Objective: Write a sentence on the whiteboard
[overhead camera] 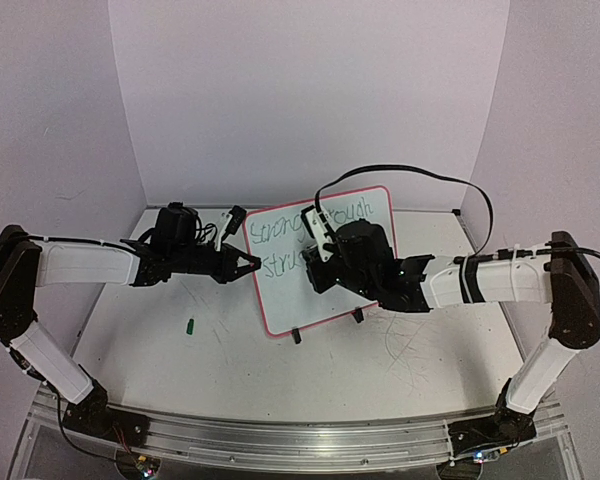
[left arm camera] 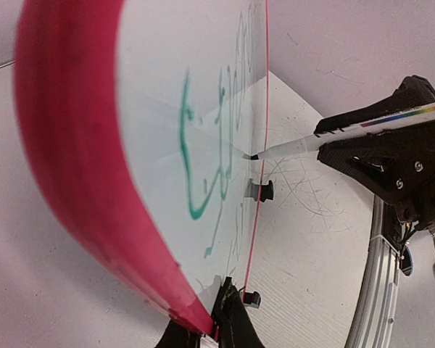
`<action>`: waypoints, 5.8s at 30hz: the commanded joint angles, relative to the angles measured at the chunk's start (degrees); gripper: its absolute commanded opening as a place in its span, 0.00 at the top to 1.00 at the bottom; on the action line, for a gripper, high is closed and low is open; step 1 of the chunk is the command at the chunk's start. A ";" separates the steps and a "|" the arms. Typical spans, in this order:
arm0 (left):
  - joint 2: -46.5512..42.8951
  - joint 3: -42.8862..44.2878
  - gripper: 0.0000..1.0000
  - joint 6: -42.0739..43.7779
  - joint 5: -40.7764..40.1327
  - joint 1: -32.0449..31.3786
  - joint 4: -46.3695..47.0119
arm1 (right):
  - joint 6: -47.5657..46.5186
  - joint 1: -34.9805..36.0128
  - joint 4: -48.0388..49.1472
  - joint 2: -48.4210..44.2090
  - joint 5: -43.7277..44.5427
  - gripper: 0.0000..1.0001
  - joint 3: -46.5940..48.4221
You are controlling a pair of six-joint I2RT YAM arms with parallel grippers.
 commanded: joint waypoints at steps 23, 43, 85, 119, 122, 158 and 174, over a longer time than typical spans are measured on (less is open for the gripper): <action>1.35 1.24 1.00 5.74 -10.78 1.11 -3.72 | 1.35 -0.95 -1.23 0.04 6.22 1.00 2.27; 1.55 1.22 1.00 5.92 -10.95 1.11 -3.86 | 2.39 -0.81 -2.71 0.04 4.57 1.00 0.87; 1.38 1.21 1.00 5.94 -11.38 1.12 -3.87 | 3.78 -3.12 -0.78 -3.80 1.00 1.00 -0.54; 1.60 1.31 1.00 6.09 -11.21 1.11 -4.08 | 3.64 -2.57 -1.12 -0.83 0.80 1.00 1.02; 1.65 1.39 1.00 6.09 -11.22 1.11 -4.10 | 3.99 -2.34 -1.51 -0.94 0.52 1.00 0.28; 1.81 1.40 1.00 6.09 -11.18 1.12 -4.18 | 2.84 -2.87 -1.46 -1.89 7.43 1.00 1.41; 1.61 1.34 1.00 6.18 -11.30 1.11 -4.28 | 4.91 -2.72 -2.79 -2.27 4.94 1.00 -1.44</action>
